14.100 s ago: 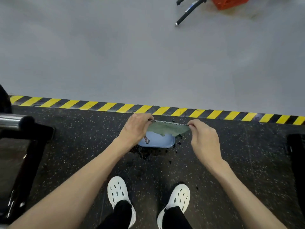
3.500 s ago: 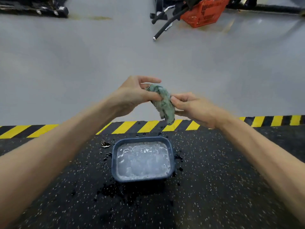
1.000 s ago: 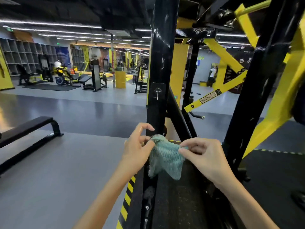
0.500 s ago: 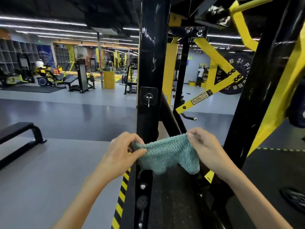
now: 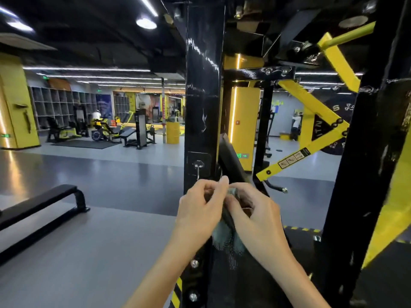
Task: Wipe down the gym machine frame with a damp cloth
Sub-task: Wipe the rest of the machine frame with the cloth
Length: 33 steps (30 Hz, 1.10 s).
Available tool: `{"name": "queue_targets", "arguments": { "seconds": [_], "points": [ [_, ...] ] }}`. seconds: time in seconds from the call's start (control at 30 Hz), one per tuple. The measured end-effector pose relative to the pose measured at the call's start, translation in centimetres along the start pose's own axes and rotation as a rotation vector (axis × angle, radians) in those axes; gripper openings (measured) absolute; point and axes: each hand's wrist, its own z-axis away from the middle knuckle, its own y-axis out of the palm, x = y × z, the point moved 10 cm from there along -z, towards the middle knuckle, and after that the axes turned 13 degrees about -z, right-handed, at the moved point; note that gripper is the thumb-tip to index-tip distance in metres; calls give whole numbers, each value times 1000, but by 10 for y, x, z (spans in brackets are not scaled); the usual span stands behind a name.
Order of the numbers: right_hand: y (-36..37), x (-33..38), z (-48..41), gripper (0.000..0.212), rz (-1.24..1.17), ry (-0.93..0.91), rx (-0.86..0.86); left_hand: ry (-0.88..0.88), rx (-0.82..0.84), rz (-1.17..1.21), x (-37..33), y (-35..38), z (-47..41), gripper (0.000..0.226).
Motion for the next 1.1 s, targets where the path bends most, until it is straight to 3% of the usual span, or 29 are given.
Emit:
{"name": "queue_targets", "arguments": {
  "seconds": [0.1,0.2,0.33,0.47,0.57,0.7,0.8,0.9,0.97,1.1],
  "points": [
    [6,17,-3,43,-92,-54,78,5,26,127,-6,-6,-10,49],
    [11,26,-7,60,-13,-132,96,47,-9,139,-11,-17,-26,32],
    [0,26,-36,59,58,-157,-65,70,135,350,-23,-17,-49,21],
    [24,38,-60,60,52,-201,38,165,215,366,-40,-30,-74,20],
    [26,53,-77,57,120,-294,6,223,223,327,-51,-46,-93,21],
    [19,83,-108,44,220,-386,-38,406,99,110,-77,-85,-114,24],
    [8,117,-133,37,294,-481,-124,607,-222,-189,-108,-129,-125,20],
    [-8,157,-164,35,354,-610,-251,837,-539,-573,-151,-153,-130,44],
    [-17,183,-186,35,427,-711,-352,902,-621,-787,-177,-154,-142,61],
    [-11,230,-234,40,621,-855,-466,921,-671,-953,-218,-159,-175,65]
  ]
}}
